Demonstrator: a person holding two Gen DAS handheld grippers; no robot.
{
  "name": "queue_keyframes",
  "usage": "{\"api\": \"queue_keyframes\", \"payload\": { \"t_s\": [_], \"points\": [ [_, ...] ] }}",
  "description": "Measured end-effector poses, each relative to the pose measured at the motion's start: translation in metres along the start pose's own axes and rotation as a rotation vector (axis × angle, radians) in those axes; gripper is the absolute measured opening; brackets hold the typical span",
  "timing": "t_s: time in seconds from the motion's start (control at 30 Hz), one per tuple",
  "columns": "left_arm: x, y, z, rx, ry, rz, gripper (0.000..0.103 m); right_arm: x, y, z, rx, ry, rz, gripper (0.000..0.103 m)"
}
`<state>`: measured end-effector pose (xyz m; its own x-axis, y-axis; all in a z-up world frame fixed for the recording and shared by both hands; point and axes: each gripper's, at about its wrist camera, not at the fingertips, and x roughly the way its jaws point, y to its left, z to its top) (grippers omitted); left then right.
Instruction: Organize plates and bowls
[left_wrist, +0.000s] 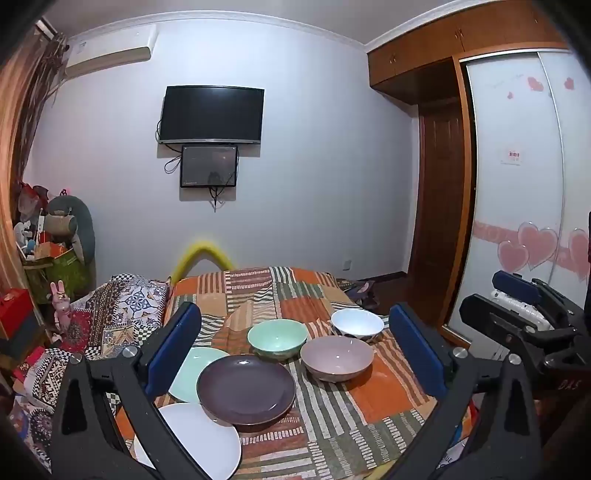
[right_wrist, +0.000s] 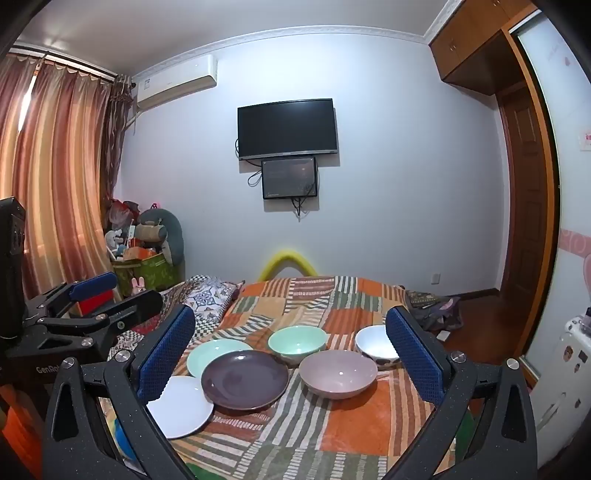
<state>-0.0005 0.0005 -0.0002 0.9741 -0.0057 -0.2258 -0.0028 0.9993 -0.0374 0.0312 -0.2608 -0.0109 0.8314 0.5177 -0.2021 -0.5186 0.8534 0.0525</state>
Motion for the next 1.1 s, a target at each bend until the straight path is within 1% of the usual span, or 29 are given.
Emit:
{"api": "queue_keyframes", "payload": {
  "t_s": [0.13,0.17,0.33,0.4,0.57,1.1],
  "points": [
    [0.0039,-0.0058,-0.0006,0.016,0.01,0.005,0.103,-0.0003,-0.0002,-0.0001,0.006,-0.003,0.001,0.103],
    [0.0021,-0.0011,-0.0005,-0.007,0.004,0.001,0.103,-0.0002,-0.0002,-0.0001,0.005,-0.002,0.0,0.103],
    [0.0043,-0.0068,-0.0041,0.008,0.003,0.001,0.103,-0.0008,0.0002,-0.0005,0.004,-0.007,0.0,0.103],
    [0.0006,-0.0003,-0.002,0.0,-0.007,0.0,0.103,-0.0008,0.0004,-0.0009,0.004,-0.008,0.0,0.103],
    [-0.002,-0.0015,-0.0023,0.006,-0.016,0.007,0.103,0.0002,0.001,-0.0012,0.001,-0.008,0.003,0.103],
    [0.0,-0.002,-0.0045,0.005,-0.013,0.013,0.103,0.0008,0.0002,-0.0002,0.003,-0.005,0.003,0.103]
  ]
}}
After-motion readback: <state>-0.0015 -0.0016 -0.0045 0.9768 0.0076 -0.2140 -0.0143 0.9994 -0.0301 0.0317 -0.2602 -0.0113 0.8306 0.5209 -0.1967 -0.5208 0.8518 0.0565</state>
